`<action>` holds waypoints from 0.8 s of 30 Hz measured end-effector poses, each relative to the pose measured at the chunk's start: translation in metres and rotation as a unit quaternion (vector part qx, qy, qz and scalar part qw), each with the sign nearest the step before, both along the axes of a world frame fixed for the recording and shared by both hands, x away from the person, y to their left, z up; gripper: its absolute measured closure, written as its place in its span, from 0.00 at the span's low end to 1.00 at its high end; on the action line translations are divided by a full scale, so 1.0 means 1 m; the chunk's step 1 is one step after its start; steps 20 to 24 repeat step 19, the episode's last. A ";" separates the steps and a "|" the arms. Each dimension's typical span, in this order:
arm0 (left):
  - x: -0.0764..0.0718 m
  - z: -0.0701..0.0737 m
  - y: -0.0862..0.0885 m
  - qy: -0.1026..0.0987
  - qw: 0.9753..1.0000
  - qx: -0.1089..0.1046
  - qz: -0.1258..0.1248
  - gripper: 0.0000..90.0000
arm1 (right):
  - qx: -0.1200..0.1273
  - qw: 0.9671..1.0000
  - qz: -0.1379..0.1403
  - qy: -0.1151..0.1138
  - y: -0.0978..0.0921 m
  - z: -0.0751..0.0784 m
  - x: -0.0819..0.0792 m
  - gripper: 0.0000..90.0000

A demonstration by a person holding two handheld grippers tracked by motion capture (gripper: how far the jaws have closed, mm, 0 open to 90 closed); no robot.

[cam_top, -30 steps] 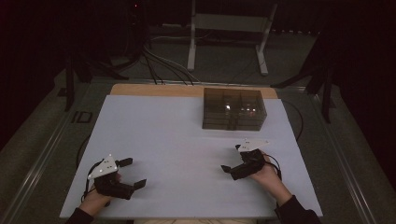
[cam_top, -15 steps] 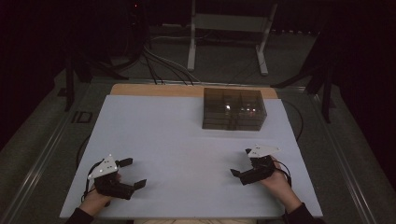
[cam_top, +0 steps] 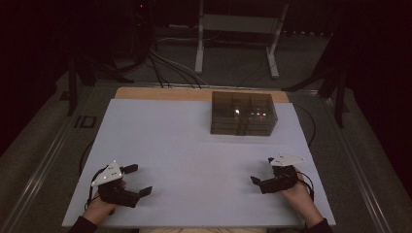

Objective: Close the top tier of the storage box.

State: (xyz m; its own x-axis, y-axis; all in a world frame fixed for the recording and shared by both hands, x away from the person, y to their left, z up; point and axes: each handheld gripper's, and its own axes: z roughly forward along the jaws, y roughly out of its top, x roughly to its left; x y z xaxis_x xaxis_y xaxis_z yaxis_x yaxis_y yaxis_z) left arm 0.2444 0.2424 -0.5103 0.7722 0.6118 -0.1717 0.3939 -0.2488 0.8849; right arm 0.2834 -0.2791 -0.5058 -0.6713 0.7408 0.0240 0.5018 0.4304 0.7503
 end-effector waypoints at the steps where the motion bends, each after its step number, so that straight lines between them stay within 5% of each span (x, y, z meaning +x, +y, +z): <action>1: 0.000 0.000 0.000 0.000 1.000 0.000 0.000 0.00 | -0.001 1.000 -0.005 0.002 -0.001 -0.001 0.000 0.00; 24: 0.000 0.000 0.000 0.001 1.000 -0.002 0.000 0.00 | -0.012 1.000 -0.008 -0.007 0.003 -0.004 0.004 0.00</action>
